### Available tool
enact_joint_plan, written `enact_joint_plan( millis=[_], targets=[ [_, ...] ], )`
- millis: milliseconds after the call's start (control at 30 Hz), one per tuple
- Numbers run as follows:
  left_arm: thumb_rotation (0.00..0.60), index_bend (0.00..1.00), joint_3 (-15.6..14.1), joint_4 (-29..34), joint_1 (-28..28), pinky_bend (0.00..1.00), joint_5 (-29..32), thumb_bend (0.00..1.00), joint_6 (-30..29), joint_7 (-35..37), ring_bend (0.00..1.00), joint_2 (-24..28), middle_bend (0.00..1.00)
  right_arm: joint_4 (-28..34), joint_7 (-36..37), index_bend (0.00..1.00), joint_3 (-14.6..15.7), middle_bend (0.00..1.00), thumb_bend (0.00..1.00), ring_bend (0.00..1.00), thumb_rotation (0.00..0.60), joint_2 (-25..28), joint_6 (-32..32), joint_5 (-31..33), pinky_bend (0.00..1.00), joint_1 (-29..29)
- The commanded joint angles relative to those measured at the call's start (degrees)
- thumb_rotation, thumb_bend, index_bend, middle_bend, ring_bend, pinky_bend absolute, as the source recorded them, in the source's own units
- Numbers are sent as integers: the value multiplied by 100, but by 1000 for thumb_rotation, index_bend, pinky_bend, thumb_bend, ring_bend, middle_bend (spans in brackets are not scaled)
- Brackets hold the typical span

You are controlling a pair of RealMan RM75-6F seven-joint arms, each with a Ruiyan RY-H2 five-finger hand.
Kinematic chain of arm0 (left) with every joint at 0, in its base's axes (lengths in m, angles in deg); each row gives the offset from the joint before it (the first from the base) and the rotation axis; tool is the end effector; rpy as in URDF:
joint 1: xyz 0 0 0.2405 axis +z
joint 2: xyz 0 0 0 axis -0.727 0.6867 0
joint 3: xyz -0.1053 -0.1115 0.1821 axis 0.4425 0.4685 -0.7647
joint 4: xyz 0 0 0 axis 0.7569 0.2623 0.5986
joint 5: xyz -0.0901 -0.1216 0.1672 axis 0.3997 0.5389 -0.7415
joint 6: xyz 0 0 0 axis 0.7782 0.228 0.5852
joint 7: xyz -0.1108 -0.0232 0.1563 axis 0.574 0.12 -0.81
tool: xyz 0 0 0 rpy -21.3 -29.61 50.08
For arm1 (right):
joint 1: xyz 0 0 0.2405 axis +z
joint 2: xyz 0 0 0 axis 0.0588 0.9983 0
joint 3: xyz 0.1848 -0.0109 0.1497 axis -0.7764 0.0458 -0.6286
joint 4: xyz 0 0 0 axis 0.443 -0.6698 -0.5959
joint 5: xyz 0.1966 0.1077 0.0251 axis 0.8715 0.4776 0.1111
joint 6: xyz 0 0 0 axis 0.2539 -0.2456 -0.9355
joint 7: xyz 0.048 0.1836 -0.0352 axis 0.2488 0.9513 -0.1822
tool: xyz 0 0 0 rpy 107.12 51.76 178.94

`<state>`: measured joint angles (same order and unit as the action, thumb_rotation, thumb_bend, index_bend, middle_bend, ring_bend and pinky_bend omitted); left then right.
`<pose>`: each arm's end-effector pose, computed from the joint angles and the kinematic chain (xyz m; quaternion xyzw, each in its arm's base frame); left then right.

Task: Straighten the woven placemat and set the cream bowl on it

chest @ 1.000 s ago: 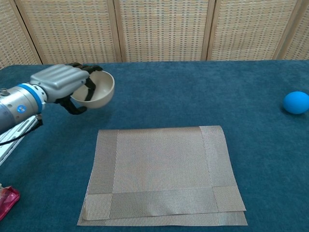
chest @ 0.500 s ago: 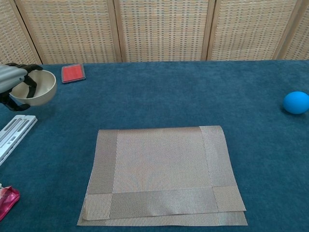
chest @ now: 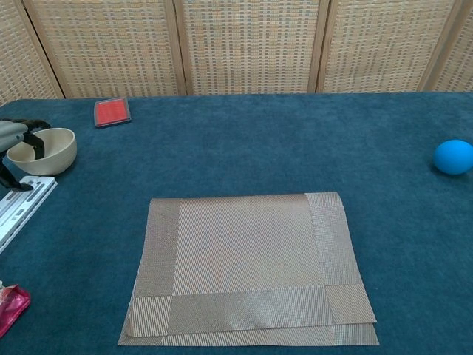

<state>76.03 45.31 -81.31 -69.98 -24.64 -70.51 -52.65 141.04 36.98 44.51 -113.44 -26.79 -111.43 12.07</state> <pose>-0.3097 0.4193 0.0076 -0.6947 -0.3583 -0.2385 0.5763 -0.2969 -0.2567 0.1258 0.5701 -0.4599 0.3837 0.5624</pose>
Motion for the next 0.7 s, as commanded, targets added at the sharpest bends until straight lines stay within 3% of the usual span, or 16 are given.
enact_joint_plan(
  millis=[33,200,333,500,567,700],
  targets=[
    [600,328,18,61,18,0,-51,97,-56,72,0,45,0,-1,-1,62,3,0,106,0,600,-1,4,-2,0,1],
    [600,176,36,234,48,0,-140,59,-179,160,0,152,0,4,1,62,6,0,106,0,600,1,3,-12,0,1],
    [600,169,42,539,92,0,-326,64,-432,309,0,294,0,7,8,62,6,0,106,0,600,5,-3,-19,0,-1],
    [600,353,-103,1179,176,0,-977,102,-1134,477,0,537,0,9,5,62,3,0,106,0,600,5,-1,-9,0,-1],
    [600,422,-382,1781,222,0,-1606,150,-1576,447,0,653,0,5,0,62,4,0,106,0,600,2,7,1,0,-1],
    [600,513,-714,2405,321,0,-2055,250,-1774,218,0,760,0,5,-3,62,1,0,107,0,600,6,33,30,0,6]
  ],
)
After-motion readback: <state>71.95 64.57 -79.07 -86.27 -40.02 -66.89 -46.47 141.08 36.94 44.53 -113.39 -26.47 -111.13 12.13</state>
